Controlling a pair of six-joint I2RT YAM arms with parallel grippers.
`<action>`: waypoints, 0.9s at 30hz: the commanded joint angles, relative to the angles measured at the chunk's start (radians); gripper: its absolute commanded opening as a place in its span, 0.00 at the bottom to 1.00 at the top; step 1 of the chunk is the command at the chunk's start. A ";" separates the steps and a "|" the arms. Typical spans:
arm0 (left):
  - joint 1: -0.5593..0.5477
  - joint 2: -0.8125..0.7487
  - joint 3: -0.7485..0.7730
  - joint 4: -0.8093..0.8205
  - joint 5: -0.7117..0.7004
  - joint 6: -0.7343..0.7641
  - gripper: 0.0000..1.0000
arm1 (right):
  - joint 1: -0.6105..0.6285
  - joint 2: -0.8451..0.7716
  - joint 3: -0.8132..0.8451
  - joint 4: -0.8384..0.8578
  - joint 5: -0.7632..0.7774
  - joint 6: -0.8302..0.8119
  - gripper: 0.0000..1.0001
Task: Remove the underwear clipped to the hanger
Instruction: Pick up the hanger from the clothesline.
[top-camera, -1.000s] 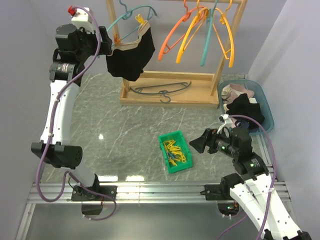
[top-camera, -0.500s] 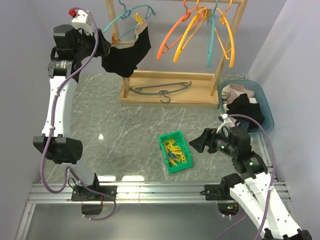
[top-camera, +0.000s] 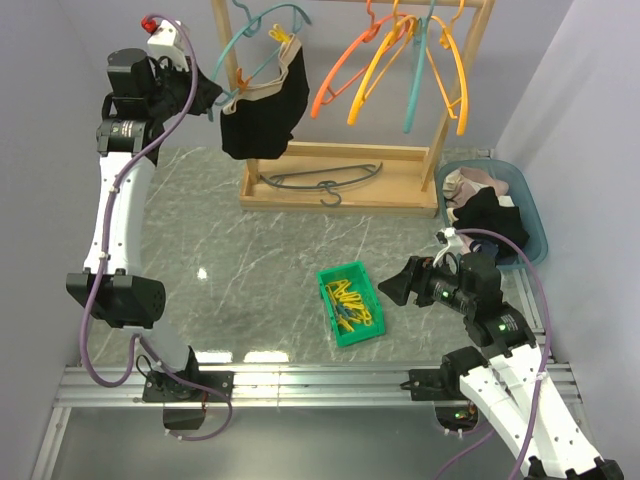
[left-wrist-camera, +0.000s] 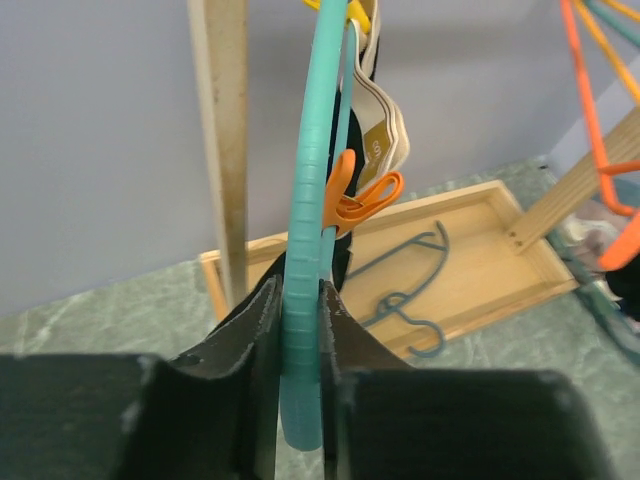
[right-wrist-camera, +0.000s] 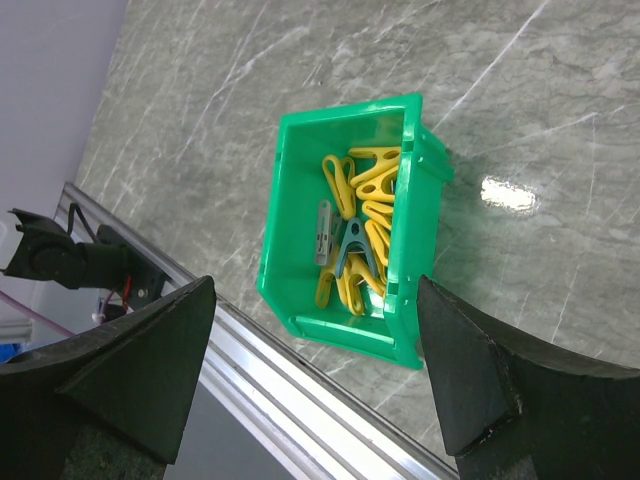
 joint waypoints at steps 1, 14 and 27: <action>-0.007 -0.003 0.039 0.033 0.025 -0.019 0.07 | 0.005 0.005 -0.010 0.022 -0.012 -0.013 0.88; -0.252 -0.030 0.200 -0.025 -0.422 0.123 0.00 | 0.005 0.016 -0.011 0.025 -0.016 -0.015 0.88; -0.408 -0.176 -0.008 0.203 -0.816 0.266 0.00 | 0.005 0.023 -0.011 0.028 -0.007 -0.012 0.88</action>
